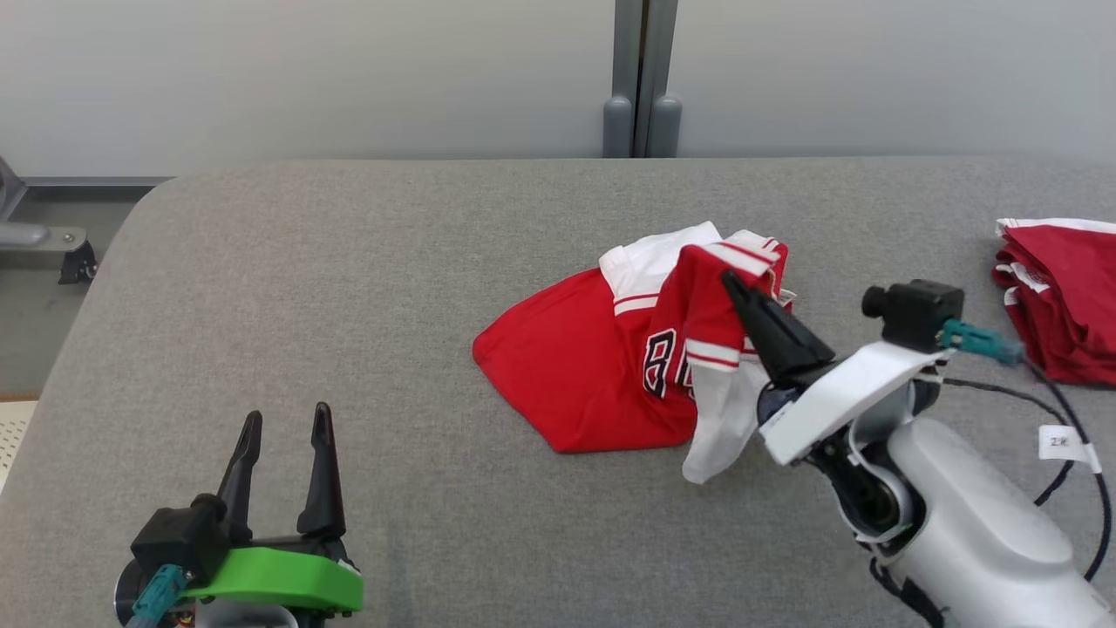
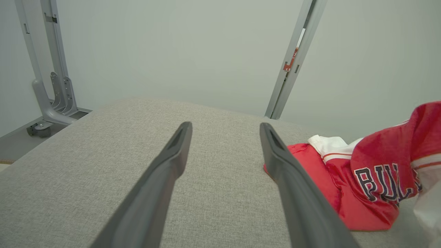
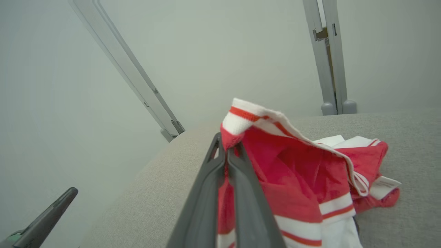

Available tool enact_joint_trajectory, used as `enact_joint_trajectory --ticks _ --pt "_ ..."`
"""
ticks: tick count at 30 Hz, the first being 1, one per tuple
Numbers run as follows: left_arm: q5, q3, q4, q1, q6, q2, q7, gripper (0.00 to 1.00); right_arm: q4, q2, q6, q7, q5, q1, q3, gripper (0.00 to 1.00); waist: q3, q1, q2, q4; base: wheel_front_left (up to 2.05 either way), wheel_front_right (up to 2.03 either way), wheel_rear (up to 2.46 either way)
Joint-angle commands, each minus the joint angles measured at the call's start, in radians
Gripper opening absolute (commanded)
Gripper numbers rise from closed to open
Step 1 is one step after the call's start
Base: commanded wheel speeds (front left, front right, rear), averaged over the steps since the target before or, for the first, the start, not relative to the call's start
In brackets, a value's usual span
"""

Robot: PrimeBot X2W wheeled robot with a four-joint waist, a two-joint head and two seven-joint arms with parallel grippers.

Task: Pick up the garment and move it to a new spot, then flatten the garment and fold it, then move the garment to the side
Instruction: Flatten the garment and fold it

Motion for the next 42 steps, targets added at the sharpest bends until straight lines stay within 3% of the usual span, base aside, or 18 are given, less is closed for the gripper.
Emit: enact_joint_trajectory --ticks 1,9,14,20,21,22,23,24,30,35,42 --pt "0.004 0.001 -0.002 0.009 -0.001 0.0 -0.003 1.0 -0.031 -0.025 0.0 0.017 0.023 0.009 -0.03 0.0 0.001 0.0 0.0 -0.008 0.0 0.0 0.0" --pt "0.0 0.001 -0.002 -0.001 -0.005 0.0 -0.002 1.0 -0.075 -0.115 0.0 0.115 0.05 0.094 -0.269 0.0 0.036 0.0 0.0 -0.039 0.0 0.0 0.0" --pt "0.007 0.001 -0.009 -0.035 -0.007 0.0 -0.002 1.0 -0.024 -0.1 0.0 0.144 0.056 0.126 -0.416 0.0 0.086 0.0 0.0 -0.055 0.0 0.0 0.0" --pt "0.015 -0.009 -0.001 -0.077 -0.01 0.0 -0.002 1.0 0.114 -0.075 0.0 0.151 0.044 0.071 -0.497 0.0 0.149 0.0 0.0 -0.06 0.0 0.0 0.0" --pt "0.015 -0.01 0.001 -0.081 -0.01 0.0 -0.002 1.0 0.136 -0.073 0.0 0.143 0.033 0.057 -0.495 0.03 0.155 0.0 0.0 -0.06 0.0 0.0 0.0" --pt "0.016 -0.011 0.003 -0.086 -0.01 0.0 -0.002 1.0 0.165 -0.071 0.0 0.132 0.017 0.041 -0.493 0.38 0.161 0.0 0.0 -0.059 0.0 0.0 0.0" --pt "0.016 -0.012 0.005 -0.09 -0.011 0.0 -0.002 1.0 0.189 -0.073 0.0 0.123 -0.001 0.03 -0.487 0.93 0.165 0.0 0.0 -0.058 0.0 0.0 0.0" --pt "0.016 -0.013 0.009 -0.094 -0.012 0.0 -0.002 1.0 0.214 -0.076 0.0 0.111 -0.027 0.016 -0.477 1.0 0.167 0.0 0.0 -0.058 0.0 0.0 0.0" --pt "0.016 -0.012 0.024 -0.089 -0.014 0.0 -0.002 1.0 0.251 -0.062 0.0 0.002 -0.102 -0.019 -0.44 1.0 0.141 0.0 0.0 -0.06 0.0 0.0 0.0" --pt "0.012 0.001 0.027 -0.063 -0.016 0.0 -0.002 1.0 0.163 -0.058 0.0 -0.09 -0.126 0.032 -0.419 1.0 0.095 0.0 0.0 -0.075 0.0 0.0 0.0" --pt "0.006 -0.001 0.027 -0.035 -0.016 0.0 -0.002 1.0 0.003 0.007 0.0 -0.119 -0.298 0.148 -0.419 1.0 0.036 0.0 0.0 -0.102 0.0 0.0 0.0"
